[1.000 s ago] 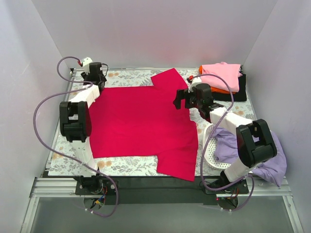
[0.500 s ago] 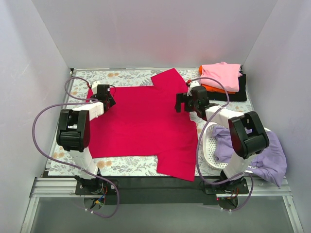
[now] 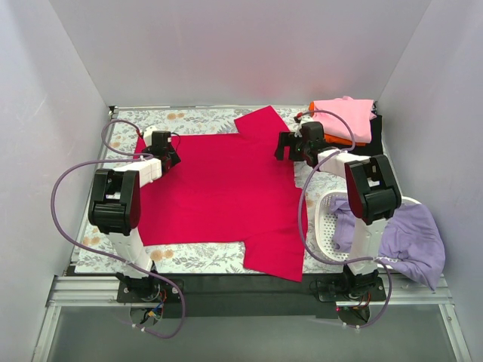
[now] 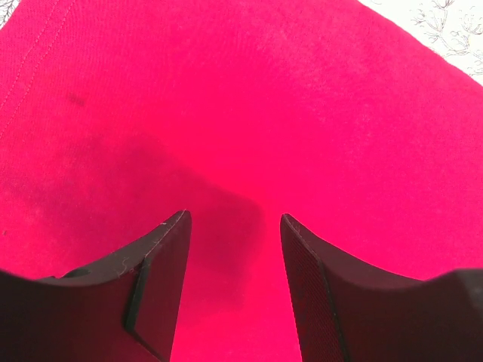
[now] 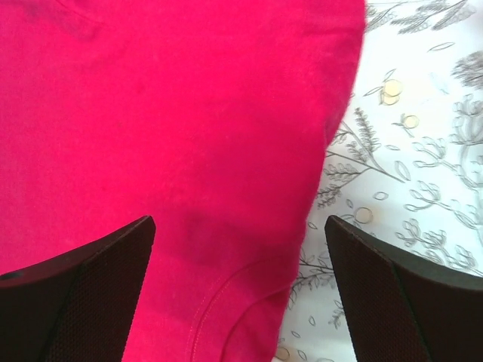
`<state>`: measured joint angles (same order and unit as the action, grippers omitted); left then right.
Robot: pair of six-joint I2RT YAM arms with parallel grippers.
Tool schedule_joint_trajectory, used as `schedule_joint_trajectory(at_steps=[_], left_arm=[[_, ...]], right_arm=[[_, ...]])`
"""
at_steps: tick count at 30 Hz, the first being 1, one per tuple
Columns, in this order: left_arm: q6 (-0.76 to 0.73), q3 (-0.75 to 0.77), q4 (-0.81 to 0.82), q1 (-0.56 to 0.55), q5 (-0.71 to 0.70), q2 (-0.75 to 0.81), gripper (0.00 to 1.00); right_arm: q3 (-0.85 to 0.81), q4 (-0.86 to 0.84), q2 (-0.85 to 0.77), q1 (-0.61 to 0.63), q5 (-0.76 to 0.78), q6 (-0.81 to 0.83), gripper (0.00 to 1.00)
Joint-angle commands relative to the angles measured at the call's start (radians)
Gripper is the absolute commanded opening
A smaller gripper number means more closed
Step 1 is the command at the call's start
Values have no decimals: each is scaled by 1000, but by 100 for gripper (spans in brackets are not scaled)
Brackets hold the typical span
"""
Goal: Fold and stack the t-shirts
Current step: Fold the tshirt
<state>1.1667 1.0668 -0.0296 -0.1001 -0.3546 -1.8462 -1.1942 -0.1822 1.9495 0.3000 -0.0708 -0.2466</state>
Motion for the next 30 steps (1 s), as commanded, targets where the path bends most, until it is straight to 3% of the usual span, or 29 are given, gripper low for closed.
schedule_joint_trajectory(at_steps=[1, 4, 7, 8, 11, 12, 16, 20, 23, 27, 30], left_arm=[[-13, 4, 5, 5, -9, 4, 47], [-12, -1, 8, 14, -1, 1, 47], [-10, -8, 10, 20, 0, 4, 47], [-10, -11, 10, 22, 0, 5, 47], [-10, -16, 13, 25, 6, 13, 47], [-9, -16, 16, 25, 9, 15, 47], [-7, -18, 19, 27, 17, 10, 47], [-7, -16, 17, 28, 20, 2, 47], [-9, -18, 19, 28, 20, 1, 47], [-7, -18, 17, 28, 19, -1, 47], [-9, -21, 17, 28, 17, 2, 47]], right_arm=[[-56, -16, 32, -4, -92, -29, 84], [-79, -16, 54, -2, -135, -45, 77], [-76, -14, 54, -2, -139, -51, 61], [-71, -14, 48, -2, -136, -51, 47], [-64, 0, 20, 5, -83, -37, 18], [-65, 7, 3, 14, -64, -31, 15], [-71, 27, -37, 56, -43, -7, 23], [-77, 26, -52, 105, -72, -2, 53], [-90, 26, -50, 149, -101, 13, 64], [-97, 24, -41, 163, -205, 9, 66], [-73, 24, -70, 162, -167, 18, 67]])
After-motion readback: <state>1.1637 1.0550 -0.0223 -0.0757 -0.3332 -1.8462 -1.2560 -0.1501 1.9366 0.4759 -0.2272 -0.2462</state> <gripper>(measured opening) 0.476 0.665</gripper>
